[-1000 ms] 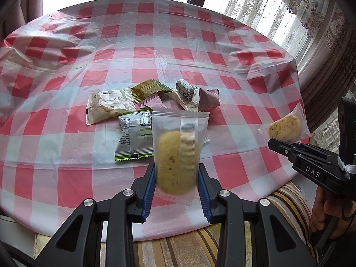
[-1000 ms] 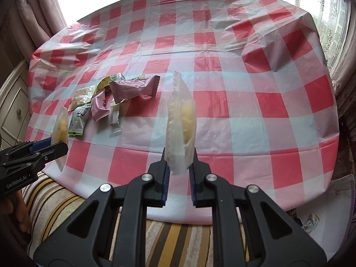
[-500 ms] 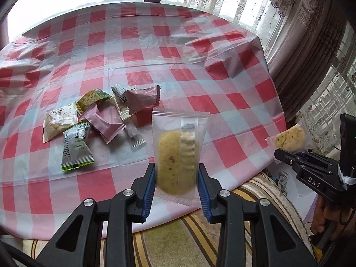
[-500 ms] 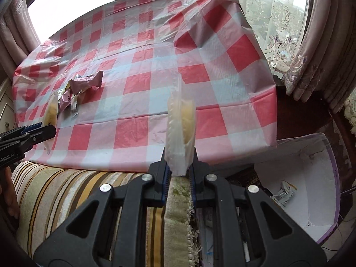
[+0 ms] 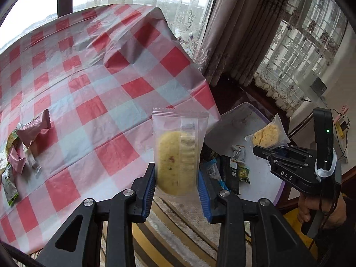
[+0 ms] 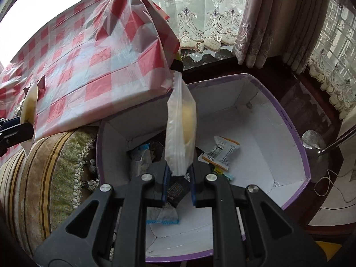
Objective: Organize snacks
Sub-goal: 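Carry both cake packets to the white box and open both tools, then move both tools back over the remaining snacks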
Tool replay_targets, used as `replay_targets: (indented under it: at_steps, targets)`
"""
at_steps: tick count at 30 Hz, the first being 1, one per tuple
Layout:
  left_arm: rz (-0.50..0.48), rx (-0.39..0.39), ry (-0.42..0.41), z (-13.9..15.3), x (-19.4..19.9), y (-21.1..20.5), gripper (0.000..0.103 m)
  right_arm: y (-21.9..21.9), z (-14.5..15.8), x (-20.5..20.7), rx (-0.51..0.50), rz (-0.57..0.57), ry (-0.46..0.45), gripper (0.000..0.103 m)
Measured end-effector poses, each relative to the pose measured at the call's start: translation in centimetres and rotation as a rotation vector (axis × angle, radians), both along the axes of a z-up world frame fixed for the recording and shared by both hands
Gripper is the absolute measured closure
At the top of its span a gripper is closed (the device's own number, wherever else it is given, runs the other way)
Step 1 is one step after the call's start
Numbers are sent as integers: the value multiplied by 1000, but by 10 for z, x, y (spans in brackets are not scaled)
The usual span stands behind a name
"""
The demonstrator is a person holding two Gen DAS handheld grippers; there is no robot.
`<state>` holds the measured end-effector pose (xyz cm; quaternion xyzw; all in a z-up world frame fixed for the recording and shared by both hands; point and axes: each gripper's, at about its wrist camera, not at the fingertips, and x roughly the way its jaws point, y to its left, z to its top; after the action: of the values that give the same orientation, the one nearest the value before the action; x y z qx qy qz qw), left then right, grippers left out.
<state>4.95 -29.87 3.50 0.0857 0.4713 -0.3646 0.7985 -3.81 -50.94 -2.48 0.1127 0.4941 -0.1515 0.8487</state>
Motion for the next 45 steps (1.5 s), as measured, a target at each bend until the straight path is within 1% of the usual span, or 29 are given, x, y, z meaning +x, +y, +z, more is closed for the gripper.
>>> replay_targets:
  at_steps: [7,10,14,16,17,18,21,26,28,30,33,39,41,45]
  targets:
    - [-174,27,50,-9,-40,-53,66,-22,-16,-30,26,-59,36,85]
    - [-231,44,63,-12,-55,-69,66,-27,-17,-39,38,-74,44,84]
    - [-309,53,103,-18,-70,-85,65,-30,-15,-45,30,-85,45,83]
    - [-334,59,116,-20,-74,-88,62,-31,-14,-42,25,-92,42,75]
    - [-332,62,117,-21,-74,-88,59,-32,-13,-41,27,-94,36,68]
    - [-323,62,118,-21,-72,-87,56,-32,-12,-40,31,-93,30,63]
    - [-275,54,119,-18,-65,-79,53,-29,-9,-35,36,-86,22,61]
    - [-183,29,100,-12,-50,-61,53,-21,-6,-27,41,-68,14,60]
    - [-145,22,90,-10,-43,-53,52,-17,-4,-23,42,-58,7,59]
    - [-108,12,83,-8,-36,-45,52,-12,-1,-20,42,-46,3,55]
    - [-51,-4,77,-7,-25,-31,52,-3,2,-12,43,-22,-2,54]
    - [76,-28,83,-6,0,6,52,26,11,7,54,38,-28,50]
    - [116,-37,89,-6,7,21,52,38,14,15,65,57,-38,49]
    - [198,-50,92,-7,20,51,52,69,21,31,72,124,-60,45]
